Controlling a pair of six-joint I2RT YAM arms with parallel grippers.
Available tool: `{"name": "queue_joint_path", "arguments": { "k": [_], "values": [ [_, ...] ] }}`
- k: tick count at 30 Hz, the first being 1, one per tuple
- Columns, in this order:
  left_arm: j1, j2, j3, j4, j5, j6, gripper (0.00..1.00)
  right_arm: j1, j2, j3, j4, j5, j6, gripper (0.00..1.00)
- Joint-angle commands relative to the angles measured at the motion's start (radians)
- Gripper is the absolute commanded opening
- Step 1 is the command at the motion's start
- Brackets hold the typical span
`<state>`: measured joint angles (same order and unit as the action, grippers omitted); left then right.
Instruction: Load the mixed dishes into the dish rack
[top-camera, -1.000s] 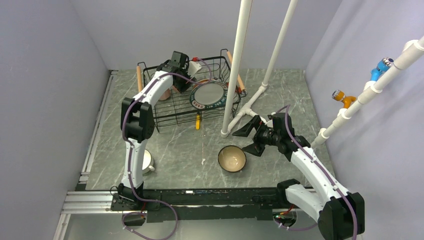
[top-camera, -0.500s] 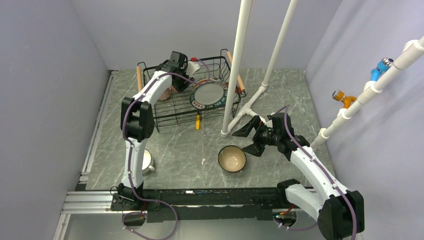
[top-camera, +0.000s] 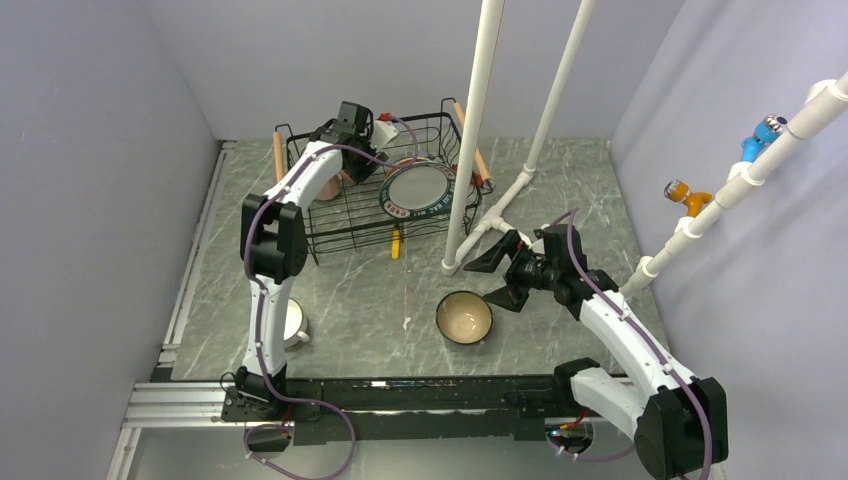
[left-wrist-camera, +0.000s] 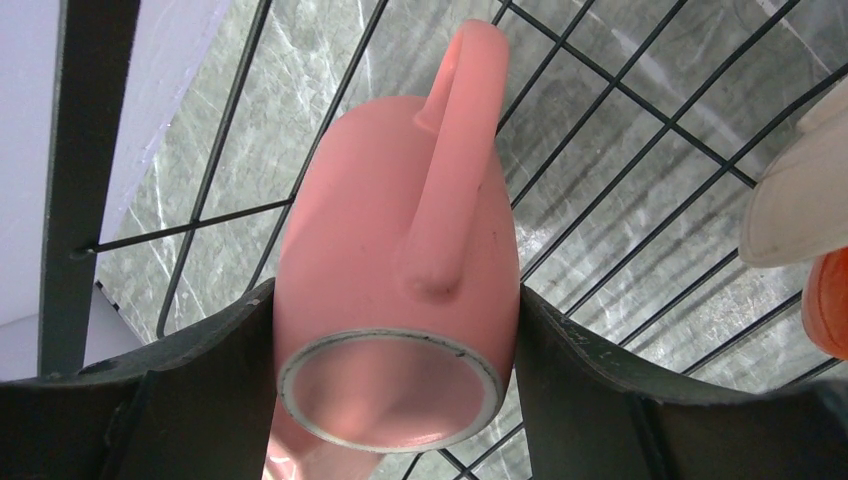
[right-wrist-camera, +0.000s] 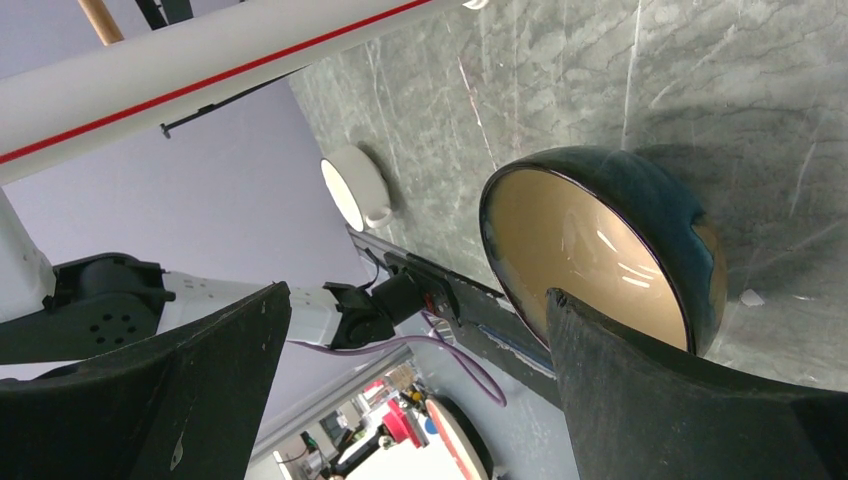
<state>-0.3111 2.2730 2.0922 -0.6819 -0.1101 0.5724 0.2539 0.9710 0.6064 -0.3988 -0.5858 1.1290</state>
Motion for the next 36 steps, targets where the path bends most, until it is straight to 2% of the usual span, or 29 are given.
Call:
{"name": "queue_joint_path", "arguments": {
  "k": [1,6,10,12,13,14,24,36],
  "values": [
    [0.003,-0.031,0.048,0.102,0.005,-0.001,0.65,-0.004,0.006,0.006,0.037,-0.026,0.003,0.99],
    [0.003,-0.026,0.058,0.093,0.011,-0.006,0.69,-0.002,0.002,0.002,0.037,-0.026,0.005,0.99],
    [0.003,-0.026,0.055,0.088,0.014,-0.008,0.78,-0.004,0.003,0.003,0.038,-0.028,0.006,0.99],
    [0.003,-0.028,0.054,0.088,0.012,-0.011,0.89,-0.003,0.004,0.004,0.038,-0.028,0.004,0.99],
    [0.004,-0.029,0.055,0.086,0.014,-0.012,0.98,-0.004,0.006,0.004,0.038,-0.029,0.005,0.99],
    [0.003,-0.031,0.055,0.085,0.017,-0.012,0.99,-0.003,0.005,0.004,0.041,-0.031,0.006,0.99],
    [0.003,-0.051,0.057,0.098,-0.012,-0.018,0.99,-0.004,-0.007,-0.006,0.047,-0.033,0.010,0.99],
    [0.003,-0.123,-0.004,0.200,-0.094,-0.052,0.99,-0.004,-0.016,-0.011,0.052,-0.033,0.016,0.99]
  ]
}}
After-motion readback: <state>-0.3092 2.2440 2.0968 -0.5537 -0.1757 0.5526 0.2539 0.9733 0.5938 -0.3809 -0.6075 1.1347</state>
